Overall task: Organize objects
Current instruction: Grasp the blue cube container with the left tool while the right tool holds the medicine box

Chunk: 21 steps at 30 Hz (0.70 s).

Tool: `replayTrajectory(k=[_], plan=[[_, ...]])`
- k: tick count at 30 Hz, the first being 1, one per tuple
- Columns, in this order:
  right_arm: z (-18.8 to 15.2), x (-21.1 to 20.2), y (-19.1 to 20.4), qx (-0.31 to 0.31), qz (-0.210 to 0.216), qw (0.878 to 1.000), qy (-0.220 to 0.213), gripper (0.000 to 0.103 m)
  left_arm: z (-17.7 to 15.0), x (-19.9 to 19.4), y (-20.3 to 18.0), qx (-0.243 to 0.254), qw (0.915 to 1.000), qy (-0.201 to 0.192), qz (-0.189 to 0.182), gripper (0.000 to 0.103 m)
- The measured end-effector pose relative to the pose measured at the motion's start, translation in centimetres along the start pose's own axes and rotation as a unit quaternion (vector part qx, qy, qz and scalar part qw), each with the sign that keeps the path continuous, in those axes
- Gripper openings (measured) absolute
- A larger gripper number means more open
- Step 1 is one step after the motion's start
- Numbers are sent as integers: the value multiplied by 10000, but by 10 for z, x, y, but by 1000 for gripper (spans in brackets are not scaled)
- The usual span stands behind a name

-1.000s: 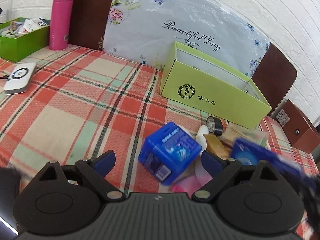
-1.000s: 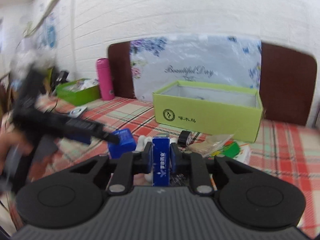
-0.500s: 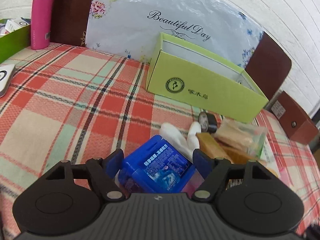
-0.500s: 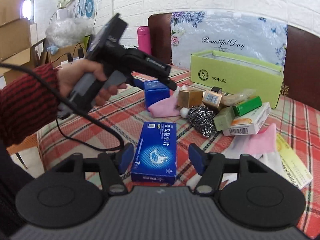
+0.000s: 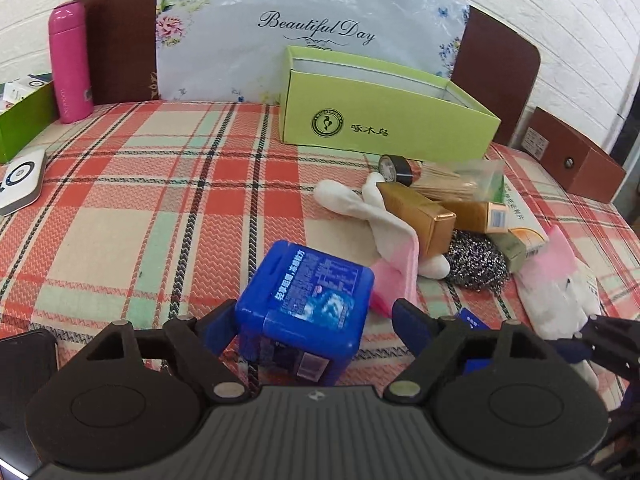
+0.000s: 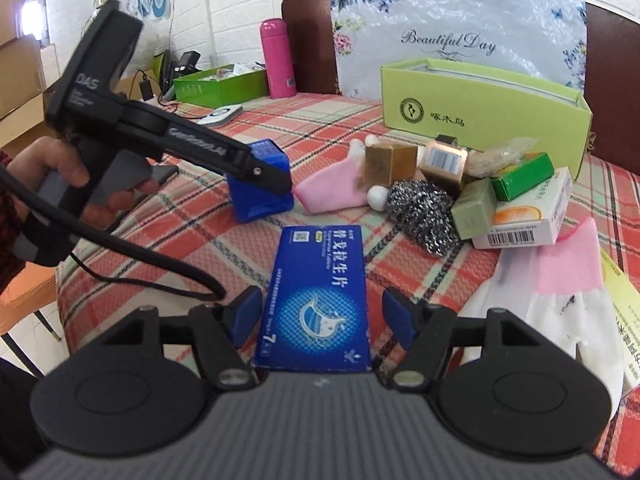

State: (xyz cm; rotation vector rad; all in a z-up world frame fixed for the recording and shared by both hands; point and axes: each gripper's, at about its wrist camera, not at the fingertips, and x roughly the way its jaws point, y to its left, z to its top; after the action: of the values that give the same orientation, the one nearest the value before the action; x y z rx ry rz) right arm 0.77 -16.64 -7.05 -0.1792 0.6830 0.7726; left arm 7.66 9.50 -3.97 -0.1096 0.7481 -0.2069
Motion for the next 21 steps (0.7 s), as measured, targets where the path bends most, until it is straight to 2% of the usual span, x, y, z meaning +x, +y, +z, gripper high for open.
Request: replayTrajectory(k=[1,3,6,9,14,18,21], plan=[[0,0,-2,16,-20,10000,26,66,-1,1,1,-22,10000,45,-15,84],[0,-2,-5,25,-46,10000,43,66,-1,2,5,-122,9999,46,-11,75],[0,-6,-10,-100,24,9998,150,66,-1,4,8,-237,9997,50,27,69],[-6,-17,-15,-305,207,9988,322,67,-1,6,9,-287,9996,65,40,69],[-9,-35,-27,-45,22,9998,189,67,-4,12,3,-214,9996,75,140,70],[-3,-24,-24,-69,149,9997,175,67,-4,12,-3,-161,9998,93,-40,69],[-1,-10,-13,-381,153,9989,234,66,-4,11,-4,-135,9999,48,41,69]])
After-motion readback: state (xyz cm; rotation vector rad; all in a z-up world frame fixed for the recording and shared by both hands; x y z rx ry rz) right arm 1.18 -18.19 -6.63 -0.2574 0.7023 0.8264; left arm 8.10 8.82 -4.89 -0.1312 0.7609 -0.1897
